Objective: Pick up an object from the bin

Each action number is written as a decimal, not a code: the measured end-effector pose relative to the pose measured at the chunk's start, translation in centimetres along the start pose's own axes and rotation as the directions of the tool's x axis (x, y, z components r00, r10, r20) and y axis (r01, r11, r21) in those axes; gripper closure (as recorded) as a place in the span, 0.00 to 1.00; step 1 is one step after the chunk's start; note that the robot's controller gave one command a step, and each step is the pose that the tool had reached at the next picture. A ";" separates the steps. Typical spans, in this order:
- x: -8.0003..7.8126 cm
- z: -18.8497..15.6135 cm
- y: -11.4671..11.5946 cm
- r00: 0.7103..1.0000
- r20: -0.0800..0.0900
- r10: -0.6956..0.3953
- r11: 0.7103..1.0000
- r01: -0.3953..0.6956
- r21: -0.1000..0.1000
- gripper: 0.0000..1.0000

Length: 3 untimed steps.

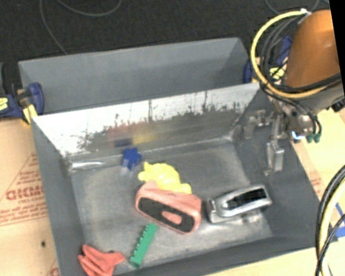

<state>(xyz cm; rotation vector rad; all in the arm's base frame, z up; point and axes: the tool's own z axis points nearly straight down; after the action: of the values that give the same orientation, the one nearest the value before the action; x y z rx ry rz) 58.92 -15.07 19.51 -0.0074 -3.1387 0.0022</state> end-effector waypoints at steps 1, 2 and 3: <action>-0.1 -0.5 0.1 1.000 0.007 -0.004 1.000 0.004 0.001 0.00; 3.6 6.3 2.3 0.999 0.008 -0.037 0.999 0.037 0.003 0.00; 6.2 7.8 3.8 0.993 0.006 -0.119 0.993 0.119 0.004 0.00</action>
Offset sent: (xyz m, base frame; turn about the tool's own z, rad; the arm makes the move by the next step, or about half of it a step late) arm -0.0703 0.0445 -0.1251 -0.0769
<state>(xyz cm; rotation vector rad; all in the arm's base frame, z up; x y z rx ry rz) 52.69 -11.25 11.74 0.1800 -3.1398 0.0071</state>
